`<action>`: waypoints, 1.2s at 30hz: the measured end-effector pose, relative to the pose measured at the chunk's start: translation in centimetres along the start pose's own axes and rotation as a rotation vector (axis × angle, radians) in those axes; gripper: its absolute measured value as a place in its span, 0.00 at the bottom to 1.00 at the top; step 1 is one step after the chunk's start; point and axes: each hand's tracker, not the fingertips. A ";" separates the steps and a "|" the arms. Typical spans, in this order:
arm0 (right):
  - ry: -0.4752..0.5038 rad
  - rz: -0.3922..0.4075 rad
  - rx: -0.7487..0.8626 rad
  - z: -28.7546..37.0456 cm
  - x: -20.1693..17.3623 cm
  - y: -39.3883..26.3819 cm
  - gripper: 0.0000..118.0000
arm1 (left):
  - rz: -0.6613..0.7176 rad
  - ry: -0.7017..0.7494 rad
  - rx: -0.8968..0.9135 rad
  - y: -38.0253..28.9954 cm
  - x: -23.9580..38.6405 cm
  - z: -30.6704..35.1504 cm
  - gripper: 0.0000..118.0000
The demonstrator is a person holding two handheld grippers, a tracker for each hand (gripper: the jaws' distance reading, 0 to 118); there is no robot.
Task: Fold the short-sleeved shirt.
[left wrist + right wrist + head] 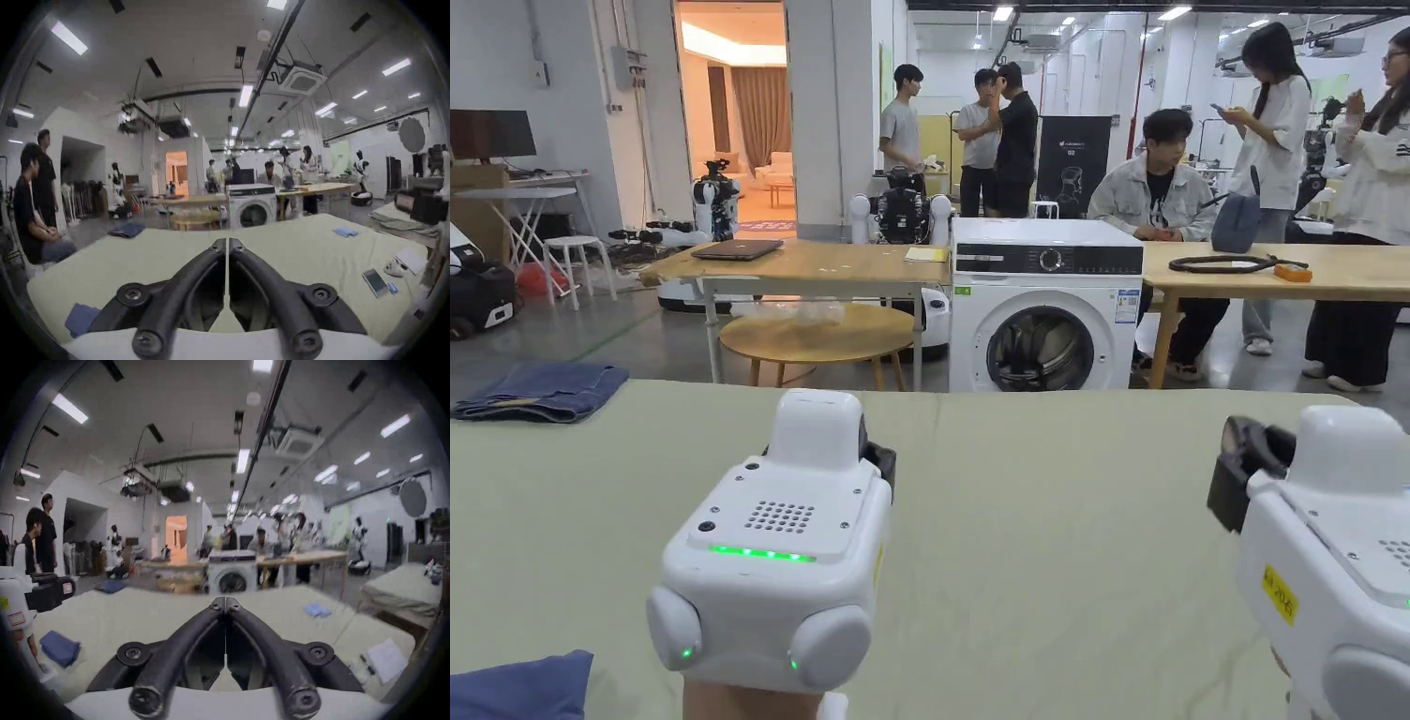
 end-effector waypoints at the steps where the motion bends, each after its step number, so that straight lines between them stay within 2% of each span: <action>1: -0.012 0.006 0.026 0.2 0.0 0.3 0.00 | 0.004 -0.004 -0.001 0.0 0.2 -0.2 0.00; 6: -0.008 0.013 0.057 0.6 0.0 0.2 0.00 | 0.002 0.039 0.042 -0.3 -0.6 0.9 0.00; 36: 0.072 0.036 0.016 0.0 -2.5 -0.6 0.00 | 0.031 0.051 0.032 0.1 -2.5 1.0 0.00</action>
